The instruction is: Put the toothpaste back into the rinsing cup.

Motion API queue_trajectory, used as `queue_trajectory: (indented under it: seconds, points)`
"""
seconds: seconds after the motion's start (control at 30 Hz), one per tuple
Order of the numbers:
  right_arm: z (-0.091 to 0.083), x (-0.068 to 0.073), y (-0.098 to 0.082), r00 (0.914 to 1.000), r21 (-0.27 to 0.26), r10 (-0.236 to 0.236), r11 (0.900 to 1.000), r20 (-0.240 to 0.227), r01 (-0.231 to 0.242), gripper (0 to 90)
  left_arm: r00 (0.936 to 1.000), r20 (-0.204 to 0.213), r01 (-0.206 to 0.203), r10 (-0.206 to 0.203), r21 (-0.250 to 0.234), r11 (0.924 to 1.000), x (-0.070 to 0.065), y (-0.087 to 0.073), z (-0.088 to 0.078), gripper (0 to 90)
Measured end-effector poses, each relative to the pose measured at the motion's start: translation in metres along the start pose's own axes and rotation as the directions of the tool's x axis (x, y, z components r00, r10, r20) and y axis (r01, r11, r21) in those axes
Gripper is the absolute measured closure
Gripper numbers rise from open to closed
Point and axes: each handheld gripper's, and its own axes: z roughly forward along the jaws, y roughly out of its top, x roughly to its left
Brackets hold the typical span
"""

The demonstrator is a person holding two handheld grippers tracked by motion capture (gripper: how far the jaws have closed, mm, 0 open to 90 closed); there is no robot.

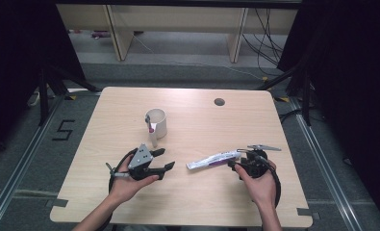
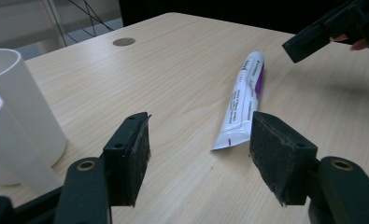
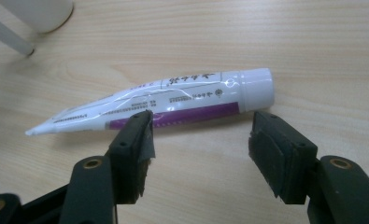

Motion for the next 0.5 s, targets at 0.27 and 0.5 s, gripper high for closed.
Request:
queue_trajectory:
  seconds: [0.27, 0.5]
  points:
    - [0.008, 0.007, 0.004, 0.9337, 0.080, -0.358, 0.931, 0.008, 0.356, 42.6, 0.9999, -0.004, 0.011, -0.011, -0.007, 0.9999, 0.007, 0.002, 0.001, 37.8]
    - [0.012, 0.007, 0.012, 0.8738, 0.148, -0.486, 0.864, -0.007, 0.482, 40.0, 0.9999, 0.015, 0.000, 0.000, 0.018, 0.9998, 0.004, 0.000, 0.005, 37.2]
